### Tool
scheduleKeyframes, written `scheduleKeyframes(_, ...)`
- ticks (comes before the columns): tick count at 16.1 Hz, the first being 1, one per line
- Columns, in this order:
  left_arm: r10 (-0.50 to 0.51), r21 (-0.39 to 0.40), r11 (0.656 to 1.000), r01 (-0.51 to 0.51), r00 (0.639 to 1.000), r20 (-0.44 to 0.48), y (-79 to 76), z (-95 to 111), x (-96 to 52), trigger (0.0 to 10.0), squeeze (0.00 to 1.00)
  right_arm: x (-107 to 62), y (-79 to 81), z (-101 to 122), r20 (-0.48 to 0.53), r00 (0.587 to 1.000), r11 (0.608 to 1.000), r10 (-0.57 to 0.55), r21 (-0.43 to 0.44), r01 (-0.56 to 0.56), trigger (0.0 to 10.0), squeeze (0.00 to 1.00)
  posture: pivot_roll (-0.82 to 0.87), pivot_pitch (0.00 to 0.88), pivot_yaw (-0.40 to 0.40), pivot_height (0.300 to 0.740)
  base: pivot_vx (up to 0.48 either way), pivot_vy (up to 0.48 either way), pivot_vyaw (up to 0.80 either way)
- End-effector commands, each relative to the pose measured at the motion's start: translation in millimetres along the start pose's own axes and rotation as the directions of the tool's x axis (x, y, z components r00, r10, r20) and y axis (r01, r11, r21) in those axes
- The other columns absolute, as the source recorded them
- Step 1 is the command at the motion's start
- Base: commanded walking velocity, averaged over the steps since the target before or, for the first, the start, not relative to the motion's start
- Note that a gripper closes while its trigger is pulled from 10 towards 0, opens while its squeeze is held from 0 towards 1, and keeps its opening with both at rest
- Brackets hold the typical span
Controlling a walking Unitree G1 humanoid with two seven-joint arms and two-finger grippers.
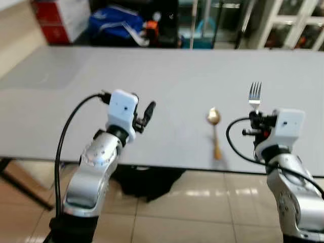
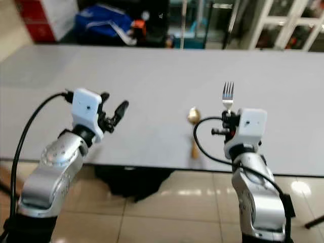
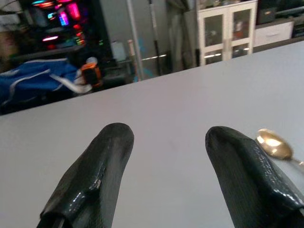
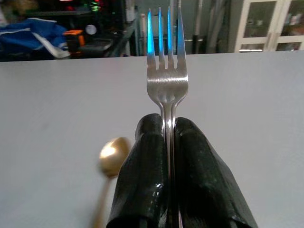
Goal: Setting the table
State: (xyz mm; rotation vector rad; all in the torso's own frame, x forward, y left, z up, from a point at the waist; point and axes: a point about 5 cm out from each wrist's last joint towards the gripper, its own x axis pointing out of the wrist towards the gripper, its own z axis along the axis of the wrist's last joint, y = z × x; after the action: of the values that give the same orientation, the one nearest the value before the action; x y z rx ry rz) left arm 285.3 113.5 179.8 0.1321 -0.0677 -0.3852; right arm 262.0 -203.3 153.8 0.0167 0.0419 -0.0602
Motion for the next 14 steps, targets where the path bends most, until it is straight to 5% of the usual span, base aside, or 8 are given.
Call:
scheduleKeyframes(1,-0.027,0.000,1.000,0.027,1.000,0.011,-6.3,2.7,-0.7,10.0,0.00,2.5,-6.5,0.5,0.002,1.000,1.000,-0.016,-0.003,0.016,10.0,0.00,0.02,0.006,0.020,0.740,0.337,0.000,0.00)
scheduleKeyframes(7,-0.142,0.025,0.989,0.142,0.989,-0.030,-15.6,-3.0,-5.0,10.0,0.00,26.6,-17.8,-14.1,-0.045,0.999,1.000,-0.005,0.000,0.005,10.0,0.00,0.03,0.032,0.029,0.740,0.108,0.000,0.00)
scheduleKeyframes(10,-0.283,0.036,0.958,0.284,0.959,-0.032,-27.8,1.2,-12.4,10.0,0.00,49.0,-25.8,-16.8,-0.079,0.997,1.000,-0.024,0.012,0.025,10.0,0.00,0.05,0.048,0.018,0.740,0.000,0.000,0.00)
scheduleKeyframes(14,-0.556,-0.004,0.828,0.561,0.821,-0.132,-47.1,-7.7,-36.0,10.0,0.00,79.0,-35.0,-30.1,-0.166,0.985,0.999,-0.037,-0.022,0.034,10.0,0.00,0.08,0.083,0.008,0.740,0.000,0.000,0.00)
